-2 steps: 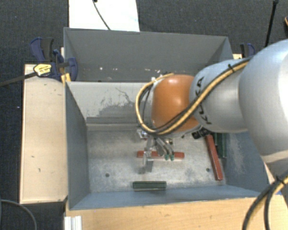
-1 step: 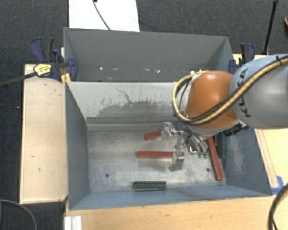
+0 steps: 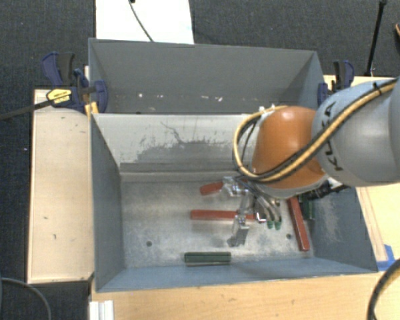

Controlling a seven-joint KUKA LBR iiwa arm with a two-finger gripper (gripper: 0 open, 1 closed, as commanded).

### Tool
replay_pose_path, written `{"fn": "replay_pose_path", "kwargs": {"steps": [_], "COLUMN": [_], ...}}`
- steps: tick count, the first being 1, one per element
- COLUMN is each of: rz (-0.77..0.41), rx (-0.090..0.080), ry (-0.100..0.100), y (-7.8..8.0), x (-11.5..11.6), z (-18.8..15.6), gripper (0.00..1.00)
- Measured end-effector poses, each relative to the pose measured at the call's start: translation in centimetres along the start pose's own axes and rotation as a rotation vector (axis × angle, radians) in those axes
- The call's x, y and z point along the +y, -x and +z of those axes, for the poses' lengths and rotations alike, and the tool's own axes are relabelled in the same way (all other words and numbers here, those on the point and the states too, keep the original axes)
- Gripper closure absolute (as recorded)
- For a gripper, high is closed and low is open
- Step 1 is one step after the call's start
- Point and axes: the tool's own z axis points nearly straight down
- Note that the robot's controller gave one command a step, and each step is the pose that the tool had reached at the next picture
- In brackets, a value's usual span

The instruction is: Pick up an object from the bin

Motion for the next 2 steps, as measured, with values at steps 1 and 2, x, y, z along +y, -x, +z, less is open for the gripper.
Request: {"fn": "replay_pose_path", "kwargs": {"steps": [1, 2], "rz": [0.046, 0.049], "rx": [-0.002, -0.004], "ry": [0.0, 0.001], "y": [-0.8, -0.72], "x": [-0.35, -0.34], "z": [3.11, 3.01], "gripper": [0.0, 0.0]}}
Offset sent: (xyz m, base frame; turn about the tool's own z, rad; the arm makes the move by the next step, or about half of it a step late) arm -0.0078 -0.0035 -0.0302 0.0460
